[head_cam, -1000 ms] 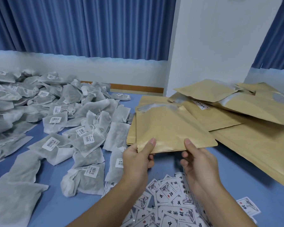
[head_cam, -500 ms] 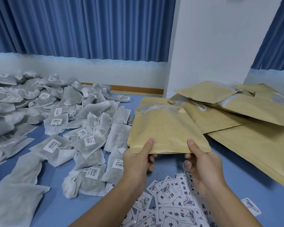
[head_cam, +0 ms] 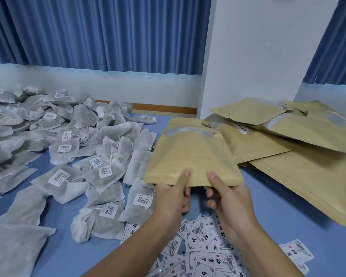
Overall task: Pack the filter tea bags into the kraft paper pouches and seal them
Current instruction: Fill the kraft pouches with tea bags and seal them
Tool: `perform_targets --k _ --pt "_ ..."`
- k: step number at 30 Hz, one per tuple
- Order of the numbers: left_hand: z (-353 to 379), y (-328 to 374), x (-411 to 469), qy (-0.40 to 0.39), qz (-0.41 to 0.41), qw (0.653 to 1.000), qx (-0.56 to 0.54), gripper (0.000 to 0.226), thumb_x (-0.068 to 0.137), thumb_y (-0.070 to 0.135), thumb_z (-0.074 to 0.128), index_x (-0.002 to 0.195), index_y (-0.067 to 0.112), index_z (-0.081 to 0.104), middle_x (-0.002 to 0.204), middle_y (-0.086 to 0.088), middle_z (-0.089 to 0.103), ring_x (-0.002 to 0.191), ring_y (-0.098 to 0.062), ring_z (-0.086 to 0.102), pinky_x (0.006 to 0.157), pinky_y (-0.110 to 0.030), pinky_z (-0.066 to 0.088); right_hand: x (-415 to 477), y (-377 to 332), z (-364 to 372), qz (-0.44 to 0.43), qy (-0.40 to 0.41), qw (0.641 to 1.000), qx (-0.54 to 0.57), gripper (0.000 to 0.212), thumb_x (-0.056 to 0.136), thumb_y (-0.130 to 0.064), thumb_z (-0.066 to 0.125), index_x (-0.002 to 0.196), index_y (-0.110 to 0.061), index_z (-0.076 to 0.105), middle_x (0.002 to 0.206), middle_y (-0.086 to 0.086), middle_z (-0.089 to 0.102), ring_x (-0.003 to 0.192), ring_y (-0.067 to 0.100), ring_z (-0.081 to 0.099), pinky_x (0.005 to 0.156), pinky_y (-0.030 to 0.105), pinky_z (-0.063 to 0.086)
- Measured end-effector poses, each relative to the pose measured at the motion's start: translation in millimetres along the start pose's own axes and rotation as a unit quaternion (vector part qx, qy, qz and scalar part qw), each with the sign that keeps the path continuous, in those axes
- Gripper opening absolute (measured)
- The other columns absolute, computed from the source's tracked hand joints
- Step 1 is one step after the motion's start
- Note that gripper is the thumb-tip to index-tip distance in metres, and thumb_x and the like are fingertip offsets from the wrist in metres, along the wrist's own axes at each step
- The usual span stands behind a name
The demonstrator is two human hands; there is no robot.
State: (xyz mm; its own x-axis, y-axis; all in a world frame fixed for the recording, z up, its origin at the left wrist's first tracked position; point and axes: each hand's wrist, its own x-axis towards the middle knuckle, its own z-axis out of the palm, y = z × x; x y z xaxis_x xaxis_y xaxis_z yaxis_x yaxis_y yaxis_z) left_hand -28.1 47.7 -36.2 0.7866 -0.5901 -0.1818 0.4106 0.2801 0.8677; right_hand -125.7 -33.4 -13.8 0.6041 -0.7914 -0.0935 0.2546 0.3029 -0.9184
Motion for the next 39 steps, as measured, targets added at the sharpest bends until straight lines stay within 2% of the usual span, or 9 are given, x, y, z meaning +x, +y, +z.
perform_targets --k 8,13,22,26,30,31,32,36,39 --pt "15 -2 -9 0.048 0.021 0.999 0.011 0.015 0.095 0.023 0.065 0.096 0.008 0.061 0.061 -0.008 0.062 0.042 -0.019 0.05 0.039 -0.022 0.034 -3 -2 1 0.013 -0.004 1.0 -0.004 0.011 0.09 -0.01 0.068 0.098 -0.002 0.068 0.06 0.015 0.053 0.045 0.021 0.046 0.045 0.031 0.034" --pt "28 12 -9 0.011 -0.017 0.984 -0.177 0.031 0.103 0.002 0.046 0.132 0.005 0.055 0.118 -0.017 0.071 0.102 -0.032 0.072 0.084 -0.044 0.06 -4 -3 5 -0.008 0.01 0.997 0.07 0.021 0.096 0.004 0.053 0.111 -0.003 0.067 0.102 0.01 0.076 0.093 0.022 0.074 0.075 0.032 0.058" --pt "109 59 23 -0.108 0.055 0.974 -0.193 0.024 0.101 0.004 0.053 0.123 0.008 0.062 0.111 -0.006 0.075 0.102 -0.019 0.072 0.083 -0.033 0.061 46 -91 10 -0.055 0.026 0.953 0.296 0.04 0.096 0.014 0.041 0.126 -0.005 0.06 0.119 0.014 0.071 0.107 0.027 0.07 0.084 0.04 0.06" --pt "161 88 63 -0.165 0.065 0.982 0.058 0.054 0.096 0.035 0.066 0.137 0.004 0.051 0.123 -0.008 0.066 0.106 -0.005 0.064 0.105 -0.031 0.048 112 -156 4 -0.082 0.086 0.922 0.368 0.028 0.101 -0.01 0.055 0.129 -0.004 0.056 0.126 0.013 0.064 0.114 0.023 0.065 0.096 0.034 0.055" --pt "136 65 88 -0.141 0.241 0.803 0.526 0.048 0.09 0.043 0.068 0.129 0.015 0.063 0.131 -0.001 0.064 0.12 -0.019 0.059 0.103 -0.031 0.045 130 -125 2 -0.068 0.118 0.987 0.087 0.043 0.092 0.002 0.058 0.132 0.003 0.044 0.083 0.008 0.059 0.072 0.014 0.058 0.06 0.02 0.05" --pt "121 63 93 -0.163 0.244 0.761 0.579 0.052 0.086 0.047 0.07 0.13 0.019 0.062 0.129 -0.001 0.065 0.12 -0.021 0.06 0.103 -0.036 0.047 131 -109 3 -0.091 0.099 0.991 -0.013 0.024 0.089 0.006 0.057 0.083 -0.015 0.047 0.079 0.006 0.06 0.069 0.013 0.057 0.06 0.022 0.048" --pt "105 63 97 -0.186 0.233 0.718 0.629 0.058 0.081 0.052 0.074 0.129 0.022 0.06 0.126 -0.001 0.066 0.117 -0.024 0.06 0.101 -0.041 0.048 131 -93 3 -0.113 0.072 0.986 -0.103 0.021 0.089 0.007 0.056 0.096 -0.008 0.07 0.083 0.003 0.067 0.073 0.011 0.062 0.067 0.023 0.051" --pt "45 68 104 -0.249 0.167 0.502 0.811 0.094 0.066 0.074 0.076 0.136 0.02 0.044 0.133 -0.004 0.052 0.123 -0.029 0.049 0.104 -0.05 0.042 123 -39 -3 -0.158 -0.069 0.874 -0.454 0.038 0.095 -0.001 0.053 0.128 -0.013 0.066 0.124 0.003 0.07 0.117 0.014 0.063 0.109 0.027 0.043" --pt "17 71 107 -0.274 0.222 0.461 0.814 0.101 0.076 0.07 0.07 0.152 0.014 0.032 0.153 -0.012 0.038 0.139 -0.029 0.039 0.111 -0.045 0.037 116 -22 -7 -0.218 -0.125 0.762 -0.596 0.043 0.096 -0.011 0.053 0.138 -0.016 0.059 0.141 -0.001 0.059 0.131 0.018 0.052 0.108 0.019 0.032"
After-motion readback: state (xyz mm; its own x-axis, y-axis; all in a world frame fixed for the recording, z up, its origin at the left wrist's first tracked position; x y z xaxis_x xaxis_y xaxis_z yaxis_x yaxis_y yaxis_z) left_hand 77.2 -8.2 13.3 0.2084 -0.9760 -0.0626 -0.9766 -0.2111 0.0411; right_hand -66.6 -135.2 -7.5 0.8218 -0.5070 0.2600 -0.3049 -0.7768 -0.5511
